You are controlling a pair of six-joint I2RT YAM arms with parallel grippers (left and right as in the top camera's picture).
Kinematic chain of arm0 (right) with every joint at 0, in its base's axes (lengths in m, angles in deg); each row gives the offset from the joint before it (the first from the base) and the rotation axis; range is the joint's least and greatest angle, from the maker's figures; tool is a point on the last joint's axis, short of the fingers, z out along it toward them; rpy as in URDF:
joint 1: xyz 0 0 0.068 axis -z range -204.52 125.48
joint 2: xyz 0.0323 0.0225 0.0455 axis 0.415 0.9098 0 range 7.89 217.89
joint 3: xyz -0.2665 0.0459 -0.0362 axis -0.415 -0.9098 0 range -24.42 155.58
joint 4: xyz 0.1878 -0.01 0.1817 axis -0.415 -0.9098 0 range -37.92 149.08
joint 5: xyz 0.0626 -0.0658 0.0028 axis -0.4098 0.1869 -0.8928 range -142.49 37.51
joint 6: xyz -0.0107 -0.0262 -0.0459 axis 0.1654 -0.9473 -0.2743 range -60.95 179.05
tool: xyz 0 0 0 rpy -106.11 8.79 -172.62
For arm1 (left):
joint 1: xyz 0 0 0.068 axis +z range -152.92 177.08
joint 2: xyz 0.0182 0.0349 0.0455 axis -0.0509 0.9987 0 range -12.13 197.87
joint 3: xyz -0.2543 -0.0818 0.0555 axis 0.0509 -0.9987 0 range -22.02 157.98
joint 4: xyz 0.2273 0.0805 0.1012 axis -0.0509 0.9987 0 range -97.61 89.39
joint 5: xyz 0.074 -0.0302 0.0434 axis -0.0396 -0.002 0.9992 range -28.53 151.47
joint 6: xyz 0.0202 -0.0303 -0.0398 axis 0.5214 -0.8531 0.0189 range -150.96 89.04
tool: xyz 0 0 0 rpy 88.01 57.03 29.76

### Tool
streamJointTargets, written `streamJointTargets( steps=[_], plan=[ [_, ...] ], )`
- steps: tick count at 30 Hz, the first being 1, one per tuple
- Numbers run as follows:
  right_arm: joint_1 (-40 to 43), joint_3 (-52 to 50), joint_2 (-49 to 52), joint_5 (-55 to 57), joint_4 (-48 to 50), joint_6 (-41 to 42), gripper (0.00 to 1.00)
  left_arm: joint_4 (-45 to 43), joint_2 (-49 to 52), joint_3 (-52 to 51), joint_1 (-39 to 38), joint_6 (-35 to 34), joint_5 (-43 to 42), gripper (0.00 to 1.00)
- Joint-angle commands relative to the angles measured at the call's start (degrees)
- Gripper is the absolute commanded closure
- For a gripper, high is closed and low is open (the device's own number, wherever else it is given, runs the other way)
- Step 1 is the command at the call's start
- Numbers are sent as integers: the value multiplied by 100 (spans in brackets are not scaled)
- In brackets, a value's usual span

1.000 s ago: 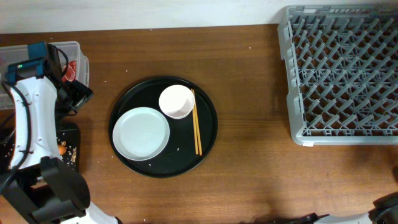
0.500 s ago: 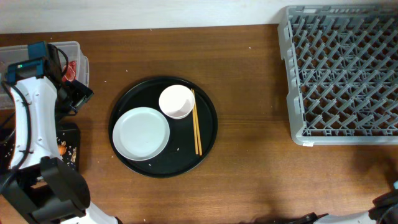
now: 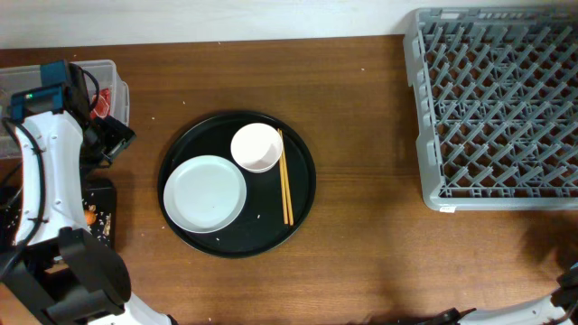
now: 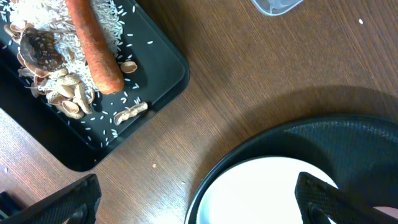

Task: Sort waste into correct bins and load items into the dishwasher rack
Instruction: 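Lower the blue cup into the dish rack and release it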

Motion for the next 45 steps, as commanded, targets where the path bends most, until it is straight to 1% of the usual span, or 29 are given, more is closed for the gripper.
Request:
streamJointTargets(
  steps=[1, 3, 4, 5, 9, 12, 15, 16, 17, 19, 20, 21, 23, 24, 27, 31, 39, 41, 44, 45],
  plan=[
    [-35, -35, 20, 284, -42, -146, 18, -9, -68, 24, 9, -61, 24, 1],
    [-35, -35, 20, 374, -133, -144, 25, -9, -68, 26, 9, -61, 24, 1],
    [-35, -33, 20, 411, -164, -179, 27, -9, -68, 24, 9, -61, 24, 1],
    [-35, -33, 20, 437, -210, -229, 30, -7, -70, 26, 9, -59, 24, 1],
    [-35, 7, -2, 400, -385, -275, 31, -7, -68, 24, 9, -61, 24, 1],
    [-35, 249, -70, -236, -535, -704, 34, -7, -68, 26, 9, -61, 24, 1],
    [-37, 638, -216, -752, -933, -706, 34, -9, -68, 24, 9, -59, 24, 1],
    [-37, 743, -284, -828, -1047, -706, 36, -7, -68, 26, 9, -61, 24, 1],
    [-42, 828, -352, -859, -1104, -782, 40, -9, -68, 24, 9, -61, 24, 1],
    [-61, 883, -413, -748, -1099, -898, 39, -7, -68, 26, 9, -61, 24, 1],
    [-61, 881, -398, -573, -1152, -896, 30, -7, -68, 26, 9, -59, 24, 1],
    [-61, 876, -398, -448, -1152, -894, 28, -9, -70, 26, 9, -61, 24, 1],
    [-61, 876, -398, -153, -1062, -894, 27, -9, -68, 26, 9, -61, 24, 1],
    [-61, 876, -387, 11, -953, -896, 23, -9, -68, 26, 9, -61, 24, 1],
    [-61, 876, -179, 83, -691, -898, 20, -7, -70, 26, 9, -59, 24, 1],
    [-66, 876, 343, -116, -378, -984, 21, -9, -70, 26, 9, -61, 24, 1],
    [-66, 868, 807, 157, -455, -988, 21, -9, -68, 26, 9, -59, 24, 1],
    [-66, 868, 809, 201, -516, -1008, 30, -9, -68, 26, 9, -61, 24, 1],
    [-66, 868, 809, 238, -619, -1005, 32, -9, -70, 26, 9, -61, 24, 1],
    [-66, 868, 807, 236, -667, -1005, 36, -9, -70, 26, 9, -61, 24, 1]
  ],
)
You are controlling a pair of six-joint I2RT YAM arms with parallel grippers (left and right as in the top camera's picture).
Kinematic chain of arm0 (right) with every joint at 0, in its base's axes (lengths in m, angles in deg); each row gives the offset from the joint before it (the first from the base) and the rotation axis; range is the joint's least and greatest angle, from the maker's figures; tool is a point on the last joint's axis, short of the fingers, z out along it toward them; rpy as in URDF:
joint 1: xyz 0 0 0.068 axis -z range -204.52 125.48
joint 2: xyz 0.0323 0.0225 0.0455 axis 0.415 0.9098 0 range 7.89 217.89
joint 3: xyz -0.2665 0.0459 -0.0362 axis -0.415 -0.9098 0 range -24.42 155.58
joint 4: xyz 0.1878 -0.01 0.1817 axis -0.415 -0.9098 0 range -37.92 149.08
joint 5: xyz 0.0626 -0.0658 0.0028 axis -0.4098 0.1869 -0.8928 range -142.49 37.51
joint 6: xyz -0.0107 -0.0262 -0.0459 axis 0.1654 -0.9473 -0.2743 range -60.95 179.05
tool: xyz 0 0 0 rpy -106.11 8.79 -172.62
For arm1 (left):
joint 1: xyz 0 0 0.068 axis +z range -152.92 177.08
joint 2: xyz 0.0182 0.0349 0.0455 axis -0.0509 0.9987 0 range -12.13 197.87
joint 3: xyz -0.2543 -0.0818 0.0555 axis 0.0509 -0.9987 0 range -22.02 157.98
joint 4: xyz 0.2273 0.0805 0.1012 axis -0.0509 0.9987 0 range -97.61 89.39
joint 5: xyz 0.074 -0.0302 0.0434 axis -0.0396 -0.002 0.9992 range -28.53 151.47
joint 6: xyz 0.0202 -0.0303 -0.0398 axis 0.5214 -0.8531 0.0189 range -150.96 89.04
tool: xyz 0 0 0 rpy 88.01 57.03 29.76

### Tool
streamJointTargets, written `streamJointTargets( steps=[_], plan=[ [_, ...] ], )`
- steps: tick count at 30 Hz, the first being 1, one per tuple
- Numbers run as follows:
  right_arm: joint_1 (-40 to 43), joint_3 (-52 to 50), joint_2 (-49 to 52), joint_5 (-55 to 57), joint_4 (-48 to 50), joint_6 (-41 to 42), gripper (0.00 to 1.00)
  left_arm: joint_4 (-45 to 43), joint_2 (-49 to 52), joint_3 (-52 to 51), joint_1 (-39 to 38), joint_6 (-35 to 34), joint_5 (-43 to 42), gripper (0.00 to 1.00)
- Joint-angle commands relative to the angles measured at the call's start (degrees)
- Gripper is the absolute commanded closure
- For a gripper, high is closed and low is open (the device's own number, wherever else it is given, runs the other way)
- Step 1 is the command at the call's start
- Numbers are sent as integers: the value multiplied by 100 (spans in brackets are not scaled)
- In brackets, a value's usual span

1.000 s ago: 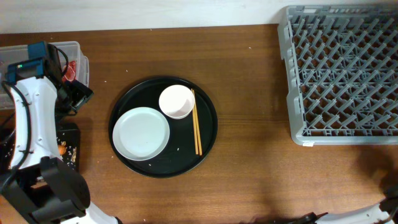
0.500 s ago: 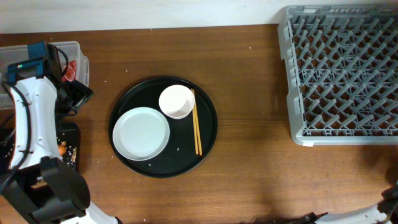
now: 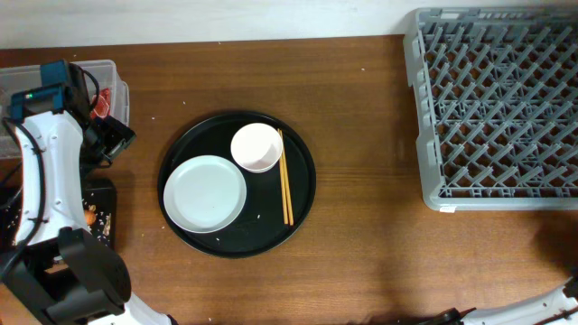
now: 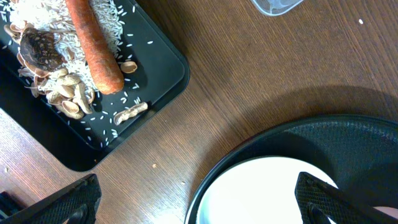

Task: Sort waste into correct bins and load items into the dishwasher rack
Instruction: 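Lower the blue cup into the dish rack and release it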

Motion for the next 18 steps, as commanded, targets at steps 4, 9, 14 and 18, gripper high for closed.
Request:
streamJointTargets(
  steps=[4, 9, 14, 18],
  plan=[
    [-52, 87, -212, -74, -323, 7, 39, -11, -68, 26, 9, -61, 24, 1],
    [-168, 87, -1239, -1585, -262, -17, 39, -9, -68, 26, 9, -61, 24, 1],
    [-1113, 87, -1624, -3394, 144, -184, 39, -11, -68, 26, 9, -61, 24, 1],
    [-2347, 87, -1611, -4076, 741, -179, 39, -11, -68, 26, 9, -61, 24, 1]
  ],
)
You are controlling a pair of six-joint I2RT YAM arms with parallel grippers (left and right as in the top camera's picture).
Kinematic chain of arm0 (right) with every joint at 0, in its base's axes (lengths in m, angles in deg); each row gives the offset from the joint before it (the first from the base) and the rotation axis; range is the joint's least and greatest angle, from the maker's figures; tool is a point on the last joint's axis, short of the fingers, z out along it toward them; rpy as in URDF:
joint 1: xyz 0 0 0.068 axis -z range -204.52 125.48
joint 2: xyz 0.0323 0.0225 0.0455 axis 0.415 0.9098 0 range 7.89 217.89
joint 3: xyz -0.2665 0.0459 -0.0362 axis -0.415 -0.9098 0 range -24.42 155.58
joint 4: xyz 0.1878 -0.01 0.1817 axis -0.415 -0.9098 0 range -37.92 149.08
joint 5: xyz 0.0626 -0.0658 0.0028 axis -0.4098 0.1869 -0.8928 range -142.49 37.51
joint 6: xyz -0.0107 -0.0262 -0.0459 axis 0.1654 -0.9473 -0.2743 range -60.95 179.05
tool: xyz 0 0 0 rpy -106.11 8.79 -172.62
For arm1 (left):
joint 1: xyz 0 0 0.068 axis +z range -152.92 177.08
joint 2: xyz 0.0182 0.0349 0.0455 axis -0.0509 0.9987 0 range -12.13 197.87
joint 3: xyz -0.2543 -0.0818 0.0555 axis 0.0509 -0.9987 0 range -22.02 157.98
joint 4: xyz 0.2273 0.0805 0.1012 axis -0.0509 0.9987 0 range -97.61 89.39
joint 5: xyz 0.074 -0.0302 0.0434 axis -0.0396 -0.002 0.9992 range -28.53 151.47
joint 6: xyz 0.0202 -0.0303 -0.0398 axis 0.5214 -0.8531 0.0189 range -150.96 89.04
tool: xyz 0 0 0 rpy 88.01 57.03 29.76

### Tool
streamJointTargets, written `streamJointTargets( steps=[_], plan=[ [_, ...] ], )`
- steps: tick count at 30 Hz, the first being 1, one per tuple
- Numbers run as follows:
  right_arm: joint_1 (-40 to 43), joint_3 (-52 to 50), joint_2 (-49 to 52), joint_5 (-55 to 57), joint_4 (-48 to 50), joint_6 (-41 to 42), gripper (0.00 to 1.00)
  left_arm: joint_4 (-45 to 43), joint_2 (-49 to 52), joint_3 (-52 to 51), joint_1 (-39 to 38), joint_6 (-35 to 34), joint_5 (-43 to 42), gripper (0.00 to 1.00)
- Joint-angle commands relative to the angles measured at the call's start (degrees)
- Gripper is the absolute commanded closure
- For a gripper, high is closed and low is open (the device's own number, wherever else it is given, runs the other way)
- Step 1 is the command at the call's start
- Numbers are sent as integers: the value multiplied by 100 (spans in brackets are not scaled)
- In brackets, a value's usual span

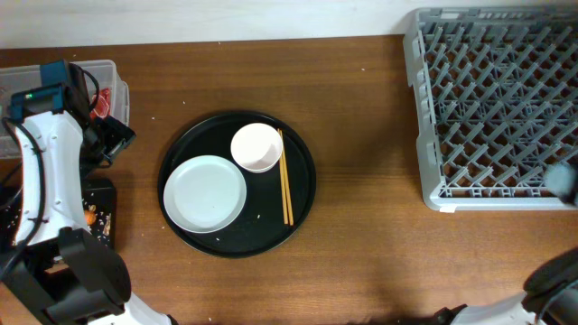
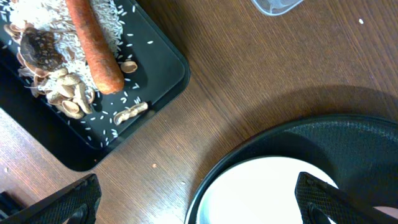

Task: Sort waste into correct bins and load items into the dishwasher rack
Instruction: 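Lower the blue cup into the dish rack and release it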

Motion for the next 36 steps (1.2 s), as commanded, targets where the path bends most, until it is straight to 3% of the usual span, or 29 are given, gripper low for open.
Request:
streamJointTargets(
  steps=[1, 5, 11, 18, 24, 36],
  plan=[
    [-1038, 48, -55, -944, 597, -9, 39, -9, -70, 26, 9, -61, 22, 1],
    [-1869, 48, -52, -1307, 1399, 833, 39, -9, -68, 26, 9, -61, 22, 1],
    [-1919, 46, 44, -1825, 1718, 1714, 39, -7, -68, 26, 9, -61, 22, 1],
    [-1764, 46, 533, -2164, 1550, 1814, 43, -9, -68, 26, 9, -61, 22, 1],
    [-1132, 46, 544, -2050, 1467, 1613, 38, -7, -68, 26, 9, -61, 22, 1],
    [-1401, 44, 955, -2192, 1998, 1554, 38, -9, -68, 26, 9, -61, 22, 1]
  ],
)
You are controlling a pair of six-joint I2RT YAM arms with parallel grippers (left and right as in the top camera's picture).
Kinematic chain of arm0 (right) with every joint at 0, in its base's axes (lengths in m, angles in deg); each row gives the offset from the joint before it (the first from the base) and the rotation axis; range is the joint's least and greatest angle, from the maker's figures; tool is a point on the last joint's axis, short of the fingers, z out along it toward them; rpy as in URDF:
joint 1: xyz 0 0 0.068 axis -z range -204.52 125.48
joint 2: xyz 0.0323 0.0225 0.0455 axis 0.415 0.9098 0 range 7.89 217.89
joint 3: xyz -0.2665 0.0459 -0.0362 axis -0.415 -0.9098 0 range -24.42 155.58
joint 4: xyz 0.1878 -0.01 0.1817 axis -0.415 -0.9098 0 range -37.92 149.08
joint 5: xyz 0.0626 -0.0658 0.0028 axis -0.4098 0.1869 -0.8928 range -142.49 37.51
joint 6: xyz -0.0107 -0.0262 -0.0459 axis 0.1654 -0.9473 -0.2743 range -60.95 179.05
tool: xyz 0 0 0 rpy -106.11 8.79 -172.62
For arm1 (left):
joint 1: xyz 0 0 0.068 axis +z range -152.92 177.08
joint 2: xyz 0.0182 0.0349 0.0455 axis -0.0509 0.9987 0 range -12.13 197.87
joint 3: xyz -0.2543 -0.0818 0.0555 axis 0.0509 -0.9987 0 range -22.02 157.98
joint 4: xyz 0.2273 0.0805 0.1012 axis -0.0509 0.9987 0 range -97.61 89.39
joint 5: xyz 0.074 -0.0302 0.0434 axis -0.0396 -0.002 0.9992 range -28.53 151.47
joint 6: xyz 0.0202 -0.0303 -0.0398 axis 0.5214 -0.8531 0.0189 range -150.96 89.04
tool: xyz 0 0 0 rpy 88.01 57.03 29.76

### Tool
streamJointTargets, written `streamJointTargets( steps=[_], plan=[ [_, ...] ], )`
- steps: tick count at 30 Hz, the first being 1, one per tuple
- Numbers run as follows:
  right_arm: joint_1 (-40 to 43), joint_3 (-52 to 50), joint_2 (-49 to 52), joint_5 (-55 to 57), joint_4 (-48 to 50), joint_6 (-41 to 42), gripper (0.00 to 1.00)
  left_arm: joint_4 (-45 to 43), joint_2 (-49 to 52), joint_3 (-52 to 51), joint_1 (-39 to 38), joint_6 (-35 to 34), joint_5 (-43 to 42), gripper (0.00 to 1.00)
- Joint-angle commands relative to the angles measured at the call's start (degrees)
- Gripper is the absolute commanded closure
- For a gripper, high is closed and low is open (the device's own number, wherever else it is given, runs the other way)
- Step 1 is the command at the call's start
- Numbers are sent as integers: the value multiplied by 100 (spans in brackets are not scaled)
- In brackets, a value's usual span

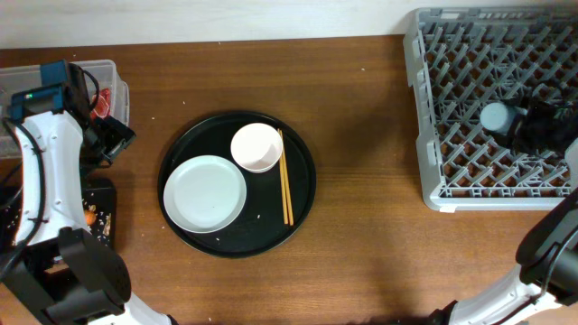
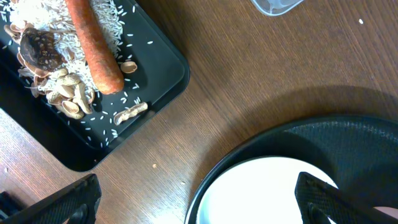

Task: Sort waste into correct bins and load items into the dishwasher rack
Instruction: 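Lower the blue cup into the dish rack and release it, then move the right gripper to the pink bowl and grasp its rim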

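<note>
A black round tray (image 1: 302, 194) holds a white plate (image 1: 205, 193), a white bowl (image 1: 256, 147) and a pair of chopsticks (image 1: 284, 176). The grey dishwasher rack (image 1: 433, 108) stands at the right. My left gripper (image 2: 199, 202) hangs open over the table between the round tray's left rim and the waste tray, nothing between its fingers (image 2: 68, 199). The plate (image 2: 267, 193) lies just under it. My right gripper (image 1: 528, 125) hovers blurred over the rack's right part, a pale round shape at its left; its jaws cannot be made out.
A black rectangular tray (image 2: 165, 87) at the left carries rice, a carrot (image 2: 96, 46) and peanut shells (image 2: 71, 99). A clear plastic bin (image 1: 113, 86) sits at the far left. Bare wood lies between the round tray and the rack.
My right arm was a blur at the rack's front right corner; now it is over the rack's right part. The left arm and the tableware have not moved.
At first only a bit of my right arm showed at the bottom right corner. Later it stood blurred by the rack's front right corner, and now it is above the rack. The left gripper stayed open in the same spot throughout.
</note>
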Motion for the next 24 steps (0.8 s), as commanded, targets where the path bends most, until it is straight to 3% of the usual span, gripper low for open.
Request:
streamJointTargets(
  steps=[1, 2, 3, 5, 9, 14, 17, 20, 24],
  plan=[
    [-33, 42, 11, 179, 61, -37, 37, -9, -70, 26, 9, -57, 24, 1],
    [-31, 42, 11, 260, 61, -42, 33, -9, -68, 26, 9, -59, 24, 1],
    [0, 48, 9, 278, 63, -111, 18, -7, -68, 24, 9, -59, 24, 1],
    [114, 184, -20, 341, 44, -455, 0, -7, -68, 26, 9, -59, 24, 1],
    [219, 807, -44, 643, -647, -787, 2, -9, -68, 26, 9, -59, 24, 1],
    [164, 3056, -57, 2245, -3204, -2057, 2, -9, -68, 26, 9, -59, 24, 1],
    [-26, 4564, -155, 2173, -4207, -3355, 1, -9, -68, 26, 9, -59, 24, 1],
    [-599, 5469, -240, 1473, -4913, -4883, 2, -7, -68, 26, 9, -59, 24, 1],
    [-2299, 5449, -199, 1268, -5462, -6284, 2, -9, -68, 26, 9, -57, 24, 1]
  ],
)
